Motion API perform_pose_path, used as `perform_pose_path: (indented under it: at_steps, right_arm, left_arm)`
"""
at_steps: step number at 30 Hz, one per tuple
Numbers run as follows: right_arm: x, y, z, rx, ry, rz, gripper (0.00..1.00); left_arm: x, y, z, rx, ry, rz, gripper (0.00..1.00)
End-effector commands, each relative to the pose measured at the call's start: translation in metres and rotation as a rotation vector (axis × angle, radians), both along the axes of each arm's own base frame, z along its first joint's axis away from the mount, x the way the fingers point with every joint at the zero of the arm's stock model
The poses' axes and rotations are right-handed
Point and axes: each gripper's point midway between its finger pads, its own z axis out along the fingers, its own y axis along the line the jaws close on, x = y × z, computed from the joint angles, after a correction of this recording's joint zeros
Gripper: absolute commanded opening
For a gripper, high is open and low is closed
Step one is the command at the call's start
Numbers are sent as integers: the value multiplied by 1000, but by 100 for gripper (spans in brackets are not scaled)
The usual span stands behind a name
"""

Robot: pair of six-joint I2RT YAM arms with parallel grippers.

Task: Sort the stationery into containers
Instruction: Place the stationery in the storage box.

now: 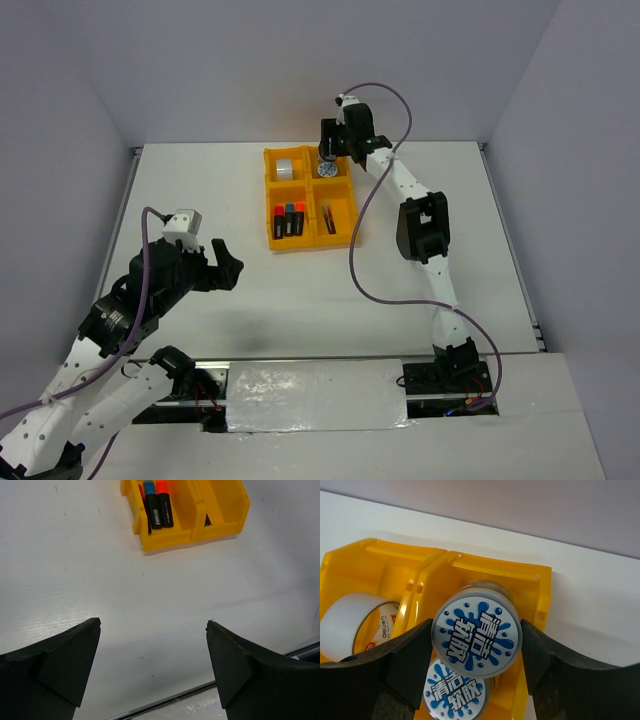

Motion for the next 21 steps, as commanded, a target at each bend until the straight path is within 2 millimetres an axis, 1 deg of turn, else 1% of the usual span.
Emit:
perform_pose_path:
  at_steps: [1,2,3,4,5,6,7,11,12,13,14,15,16,17,19,20,21]
  right_arm:
    - [0,6,57,0,-114,1,5]
    - [1,6,62,2,-123,0,6]
    - [3,7,60,0,-122,-2,12]
    - [3,6,62,4,-125,-5,17]
    - [3,7,63,8,-128,-3,23]
    - [3,8,65,14,-129,2,38]
    - [2,10,66,18,-132,2,44]
    - [0,9,77,22,-146,0,64]
    - [-2,10,87,25,-159,2,65]
    - [-3,10,92,21,-166,-1,66]
    - [-5,9,106,23,-187,-3,71]
    - [-8,10,111,24,-193,-1,74]
    - [-10,10,118,24,-200,5,75]
    - [-13,9,133,31,-221,6,76]
    - [-18,7,146,29,-235,6,78]
    - [-23,6,162,31,-257,2,97]
    - [-25,5,166,26,-266,3,99]
  left_arm:
    - [4,-3,8,-4,-45,-18,99]
    - [5,-3,8,-3,-44,-20,99]
    - [5,-3,8,-4,-43,-20,99]
    - [5,-4,8,-3,-42,-23,99]
    - [5,-4,6,-1,-38,-23,99]
    - [5,-4,7,-3,-40,-25,99]
    - [4,-5,7,-4,-40,-29,99]
    - [5,-6,5,1,-32,-31,99]
    - [6,-6,5,3,-31,-31,99]
    - [6,-6,4,5,-28,-30,99]
    - [6,-5,4,7,-26,-24,99]
    - [7,-4,5,5,-29,-22,99]
    - [7,-4,5,5,-31,-19,99]
    - [7,-4,4,5,-29,-18,99]
    - [7,-2,5,5,-30,-9,99]
    - [7,-2,3,8,-24,-7,99]
    - [7,-2,3,10,-22,-5,99]
